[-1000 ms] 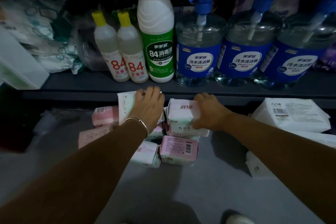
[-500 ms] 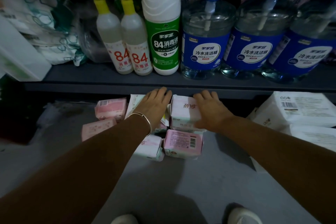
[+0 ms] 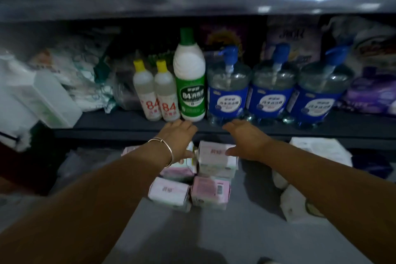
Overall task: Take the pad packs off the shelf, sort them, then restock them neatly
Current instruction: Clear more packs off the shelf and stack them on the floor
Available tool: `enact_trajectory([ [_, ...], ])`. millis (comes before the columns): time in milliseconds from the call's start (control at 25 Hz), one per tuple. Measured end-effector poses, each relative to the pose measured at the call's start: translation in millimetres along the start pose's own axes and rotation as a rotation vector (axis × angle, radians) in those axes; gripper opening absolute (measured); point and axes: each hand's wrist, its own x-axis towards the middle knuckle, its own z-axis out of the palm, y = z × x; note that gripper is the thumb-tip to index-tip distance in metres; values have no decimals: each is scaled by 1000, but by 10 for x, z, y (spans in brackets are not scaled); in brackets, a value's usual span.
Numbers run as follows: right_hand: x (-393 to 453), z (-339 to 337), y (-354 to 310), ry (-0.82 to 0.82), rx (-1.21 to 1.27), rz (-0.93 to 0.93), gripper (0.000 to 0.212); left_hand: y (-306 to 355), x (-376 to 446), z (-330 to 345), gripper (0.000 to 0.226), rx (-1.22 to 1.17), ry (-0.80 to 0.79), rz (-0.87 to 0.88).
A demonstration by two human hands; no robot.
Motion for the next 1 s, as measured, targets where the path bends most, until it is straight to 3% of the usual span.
enact_trajectory([
  [560,-651,-2360,239,460,76,54,53,-86,-67,-2474,50,-143,432,26],
  [760,-417,-2852,509,578,133,105,51,-183,408,-2896,54,-193,483,-3],
  [1000,121,-3190,747,665,205,224,73,-450,1038,-3100,61,-134,566,-129],
])
